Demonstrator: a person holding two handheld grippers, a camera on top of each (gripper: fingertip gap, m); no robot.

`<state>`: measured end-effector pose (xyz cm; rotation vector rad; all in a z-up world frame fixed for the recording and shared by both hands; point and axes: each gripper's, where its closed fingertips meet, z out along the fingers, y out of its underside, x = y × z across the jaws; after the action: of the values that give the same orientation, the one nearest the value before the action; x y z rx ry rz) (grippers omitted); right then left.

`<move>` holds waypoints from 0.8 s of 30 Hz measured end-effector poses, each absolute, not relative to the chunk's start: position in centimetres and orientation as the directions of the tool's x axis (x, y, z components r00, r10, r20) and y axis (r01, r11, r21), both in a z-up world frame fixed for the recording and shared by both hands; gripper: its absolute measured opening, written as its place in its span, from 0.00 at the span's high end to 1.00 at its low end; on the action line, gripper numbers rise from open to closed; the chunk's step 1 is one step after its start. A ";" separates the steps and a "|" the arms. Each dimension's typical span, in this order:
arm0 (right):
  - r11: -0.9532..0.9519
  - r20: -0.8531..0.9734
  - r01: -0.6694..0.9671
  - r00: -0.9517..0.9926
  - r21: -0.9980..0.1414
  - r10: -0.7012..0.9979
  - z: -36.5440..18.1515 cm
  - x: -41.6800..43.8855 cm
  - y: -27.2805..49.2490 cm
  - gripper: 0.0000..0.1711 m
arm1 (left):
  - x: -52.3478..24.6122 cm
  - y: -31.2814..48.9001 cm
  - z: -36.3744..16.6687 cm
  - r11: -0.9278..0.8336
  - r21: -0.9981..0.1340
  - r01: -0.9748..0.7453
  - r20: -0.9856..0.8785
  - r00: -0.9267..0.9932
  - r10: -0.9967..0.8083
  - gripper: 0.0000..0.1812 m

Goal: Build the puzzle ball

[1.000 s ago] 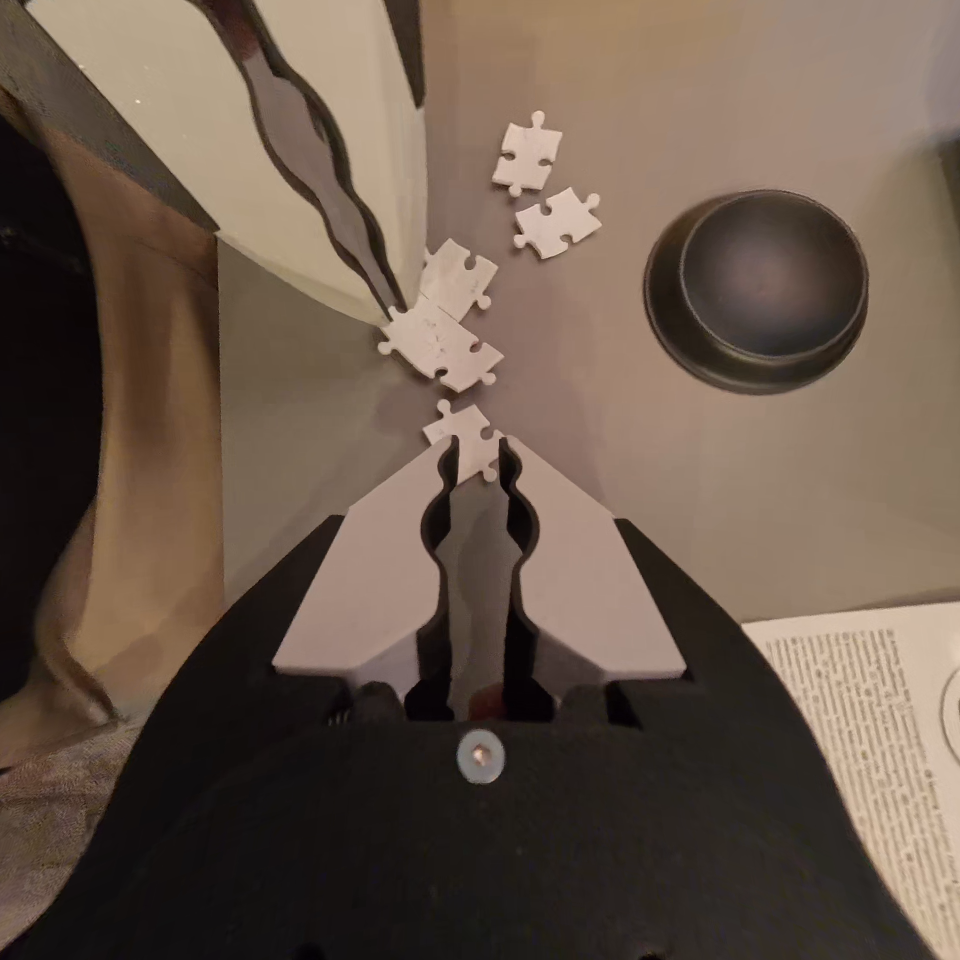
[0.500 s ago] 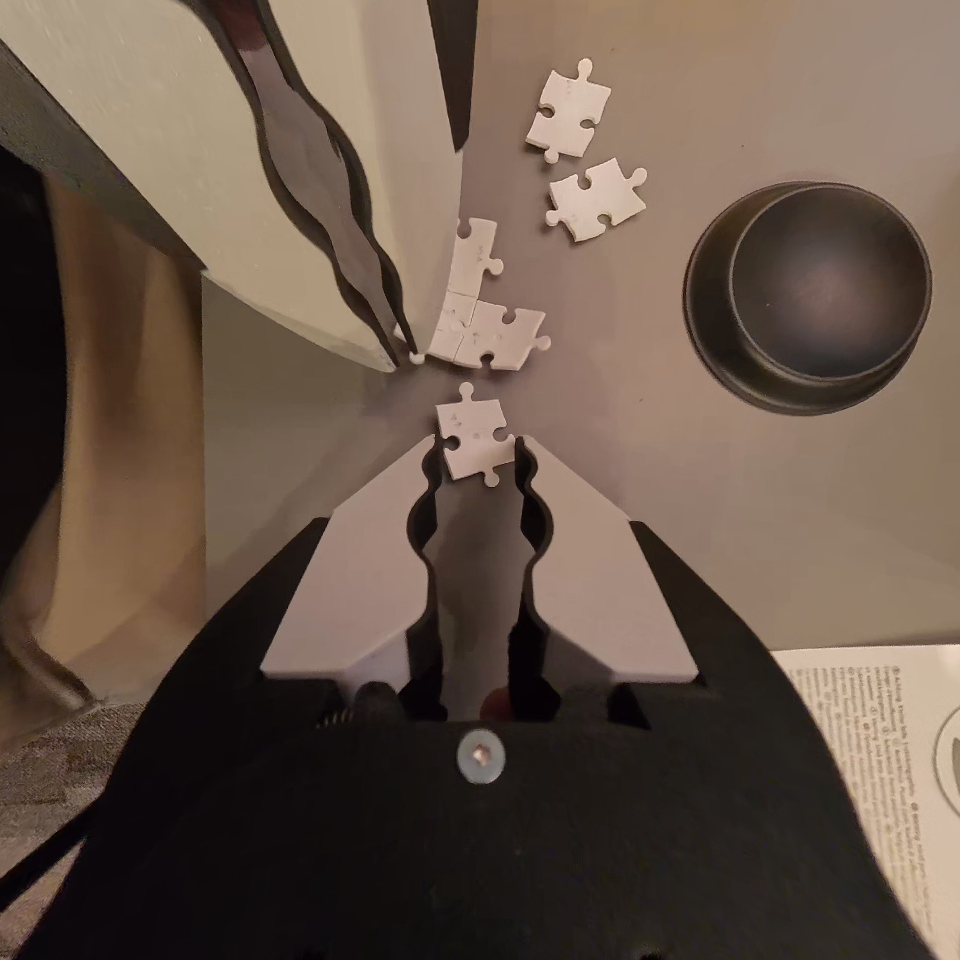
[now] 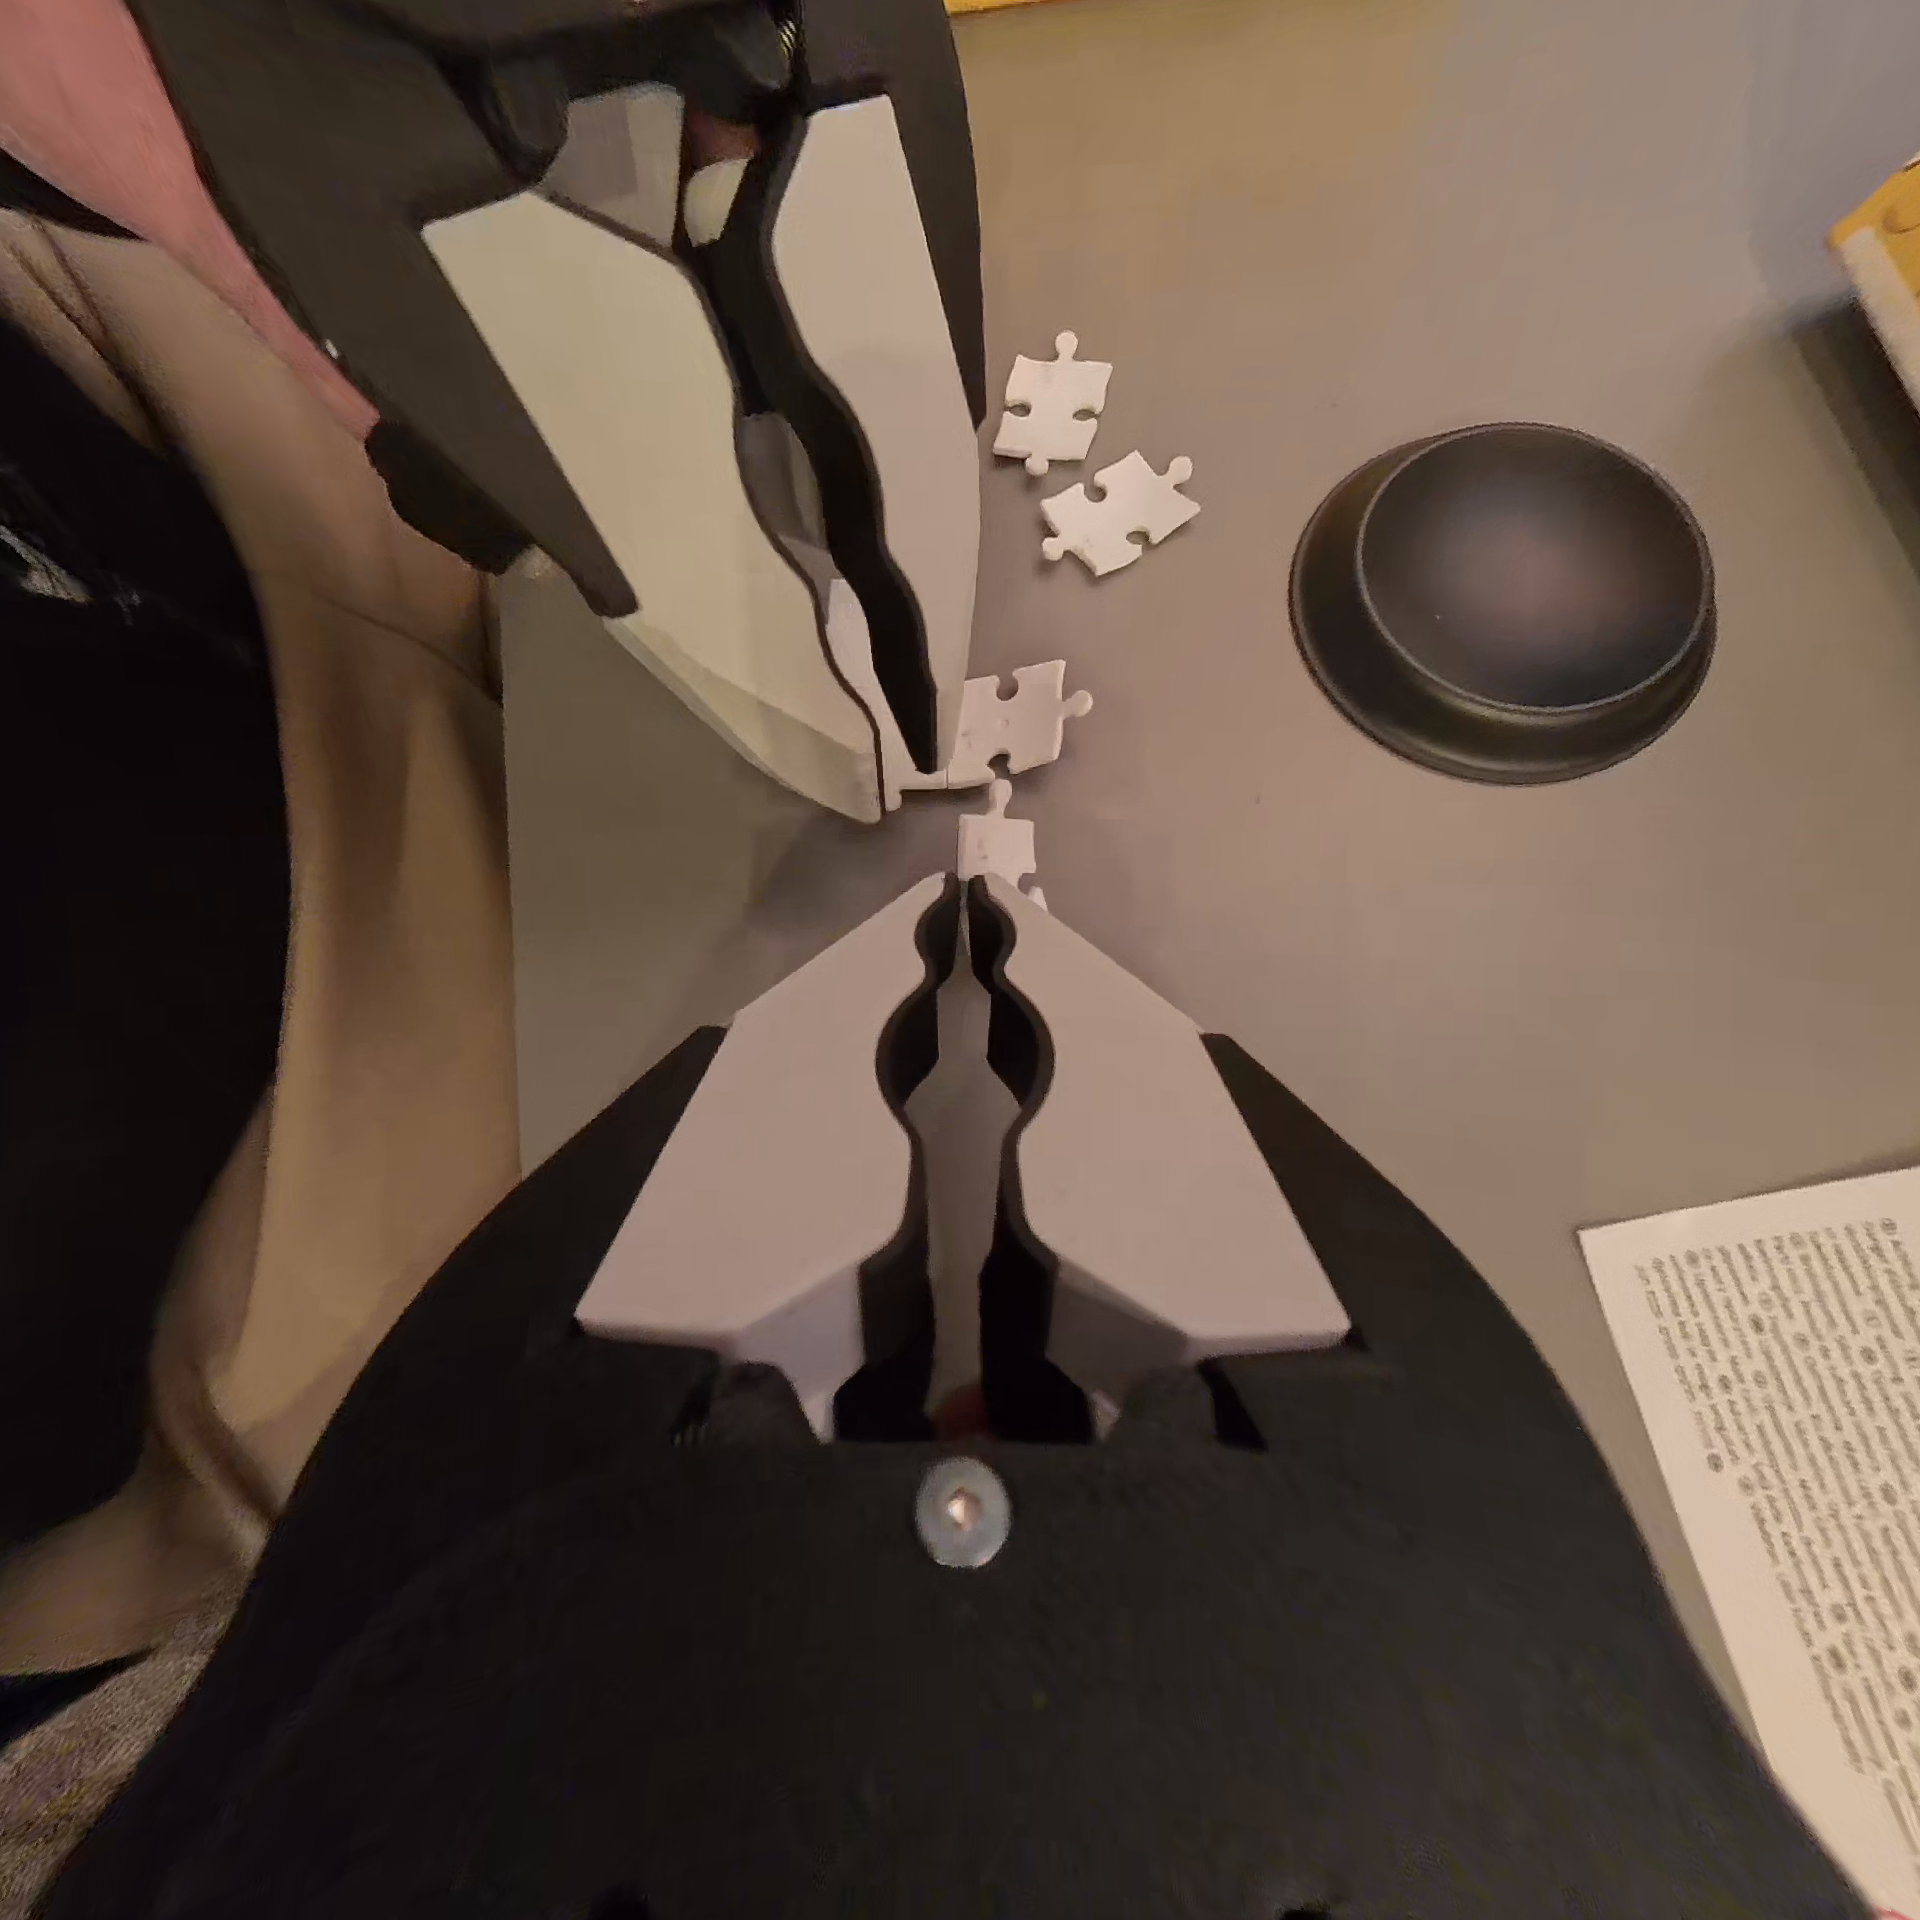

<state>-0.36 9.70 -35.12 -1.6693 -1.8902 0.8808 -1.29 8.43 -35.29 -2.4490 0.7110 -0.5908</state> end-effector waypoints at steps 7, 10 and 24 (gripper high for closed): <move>0.191 0.148 0.583 -0.122 -0.789 0.982 -32.6 -0.9 9.8 1.00 | -0.1 9.2 -32.9 -0.855 -0.518 0.001 0.669 0.624 -0.404 0.86; 0.350 0.336 0.563 -0.134 -0.748 0.932 -31.6 -1.0 9.8 1.00 | 0.2 9.3 -31.3 -0.871 -0.476 0.122 0.790 0.493 -0.363 0.86; 0.689 0.753 0.466 -0.072 -0.555 0.654 -27.6 -1.7 9.8 1.00 | -0.4 9.8 -27.2 -0.837 -0.429 0.340 0.903 0.201 -0.380 0.97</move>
<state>-1.68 9.82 -27.62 -0.9070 -1.7131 0.1972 -0.43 9.76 -27.24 -1.9273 0.0375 -1.6898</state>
